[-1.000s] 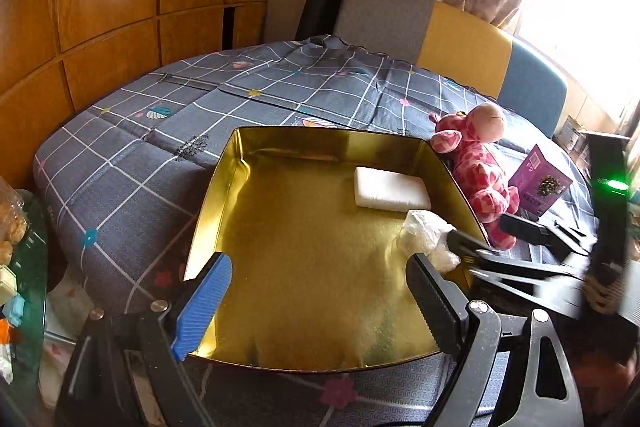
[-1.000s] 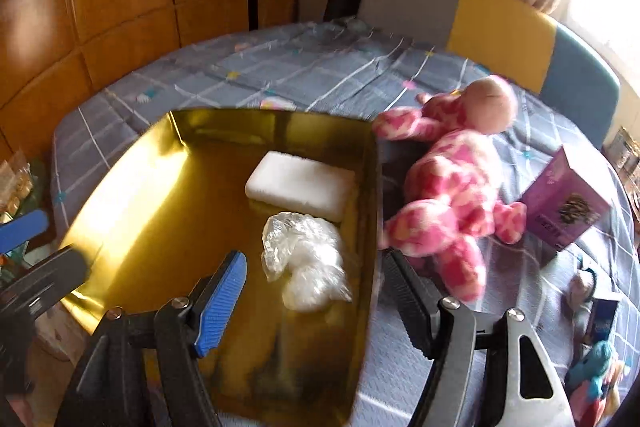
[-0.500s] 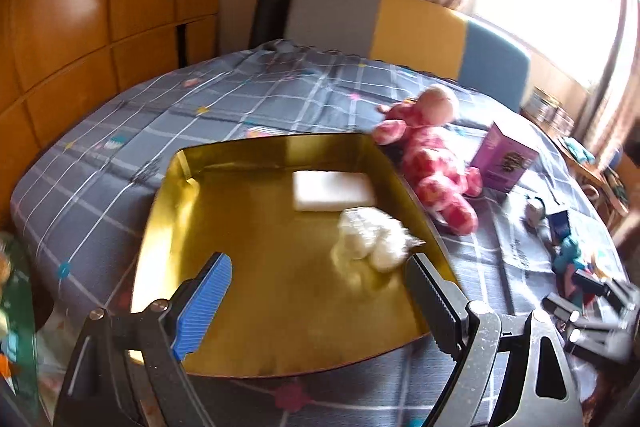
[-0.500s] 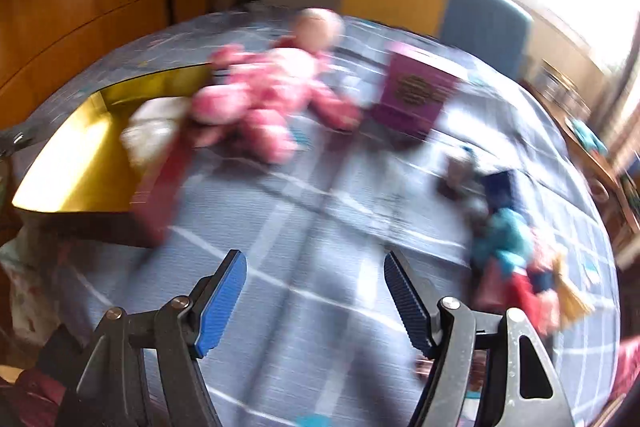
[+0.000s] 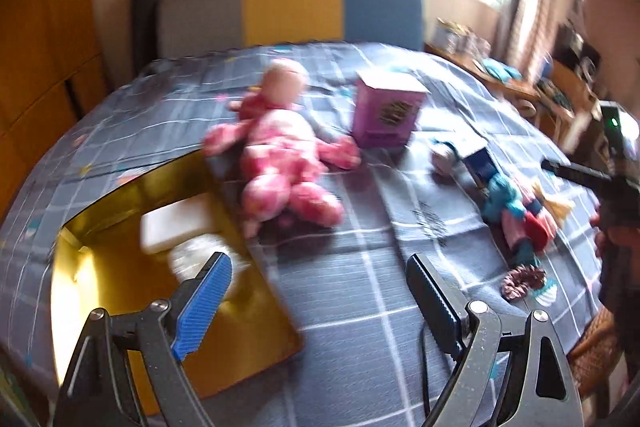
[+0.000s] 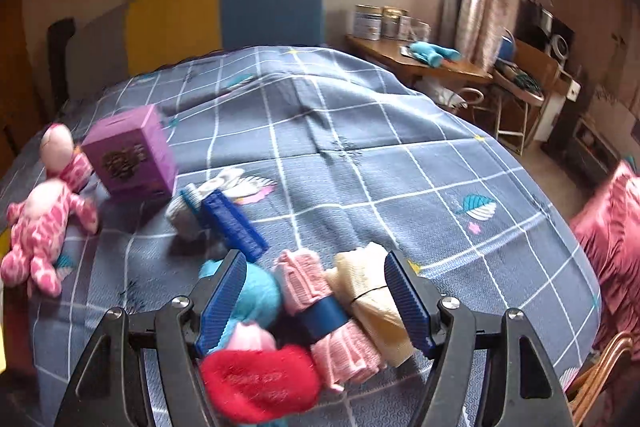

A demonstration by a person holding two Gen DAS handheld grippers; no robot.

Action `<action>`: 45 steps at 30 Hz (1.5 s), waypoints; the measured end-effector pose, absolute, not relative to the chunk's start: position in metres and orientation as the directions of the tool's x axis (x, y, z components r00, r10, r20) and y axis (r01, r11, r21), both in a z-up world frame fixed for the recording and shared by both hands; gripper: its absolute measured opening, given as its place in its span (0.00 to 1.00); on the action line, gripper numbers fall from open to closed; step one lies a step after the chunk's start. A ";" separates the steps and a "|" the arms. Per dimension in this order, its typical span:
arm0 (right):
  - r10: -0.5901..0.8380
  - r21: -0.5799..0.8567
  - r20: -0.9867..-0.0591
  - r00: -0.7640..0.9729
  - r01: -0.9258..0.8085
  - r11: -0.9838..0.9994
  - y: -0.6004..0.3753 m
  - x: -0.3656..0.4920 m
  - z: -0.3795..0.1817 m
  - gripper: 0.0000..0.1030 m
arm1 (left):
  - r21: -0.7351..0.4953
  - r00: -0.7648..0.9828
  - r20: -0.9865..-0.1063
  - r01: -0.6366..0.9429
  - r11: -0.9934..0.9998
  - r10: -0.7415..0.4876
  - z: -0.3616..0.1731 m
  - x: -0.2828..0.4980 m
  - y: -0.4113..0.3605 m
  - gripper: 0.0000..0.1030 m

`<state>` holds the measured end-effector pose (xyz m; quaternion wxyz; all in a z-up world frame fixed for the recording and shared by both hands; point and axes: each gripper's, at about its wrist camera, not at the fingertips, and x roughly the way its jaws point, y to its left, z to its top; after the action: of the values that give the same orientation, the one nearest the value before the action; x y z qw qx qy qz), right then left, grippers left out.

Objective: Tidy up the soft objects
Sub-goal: 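Grasp the white knit glove from the pile with the left tool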

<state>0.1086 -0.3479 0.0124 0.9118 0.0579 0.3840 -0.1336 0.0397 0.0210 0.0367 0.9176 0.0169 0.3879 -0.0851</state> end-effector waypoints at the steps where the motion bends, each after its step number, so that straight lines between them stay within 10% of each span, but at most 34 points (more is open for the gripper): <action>1: -0.190 0.042 -0.725 0.662 0.318 0.947 -0.359 0.108 0.009 0.70 | -0.032 0.673 -0.723 0.197 0.980 -0.159 0.035 0.046 0.010 0.87; 40: 0.048 0.327 -0.785 0.618 0.347 0.879 -0.389 0.111 -0.010 0.71 | 0.206 0.524 -0.805 0.687 0.696 -0.278 -0.064 0.258 -0.242 0.74; 45: 0.045 0.329 -0.780 0.624 0.348 0.878 -0.388 0.111 -0.010 0.71 | 0.188 0.507 -0.808 0.704 0.685 -0.299 -0.071 0.267 -0.250 0.47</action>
<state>0.1110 -0.3884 -0.0098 0.8710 0.2311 0.4247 -0.0869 0.2666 -0.2496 -0.0707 0.8291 0.2572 0.3936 -0.3026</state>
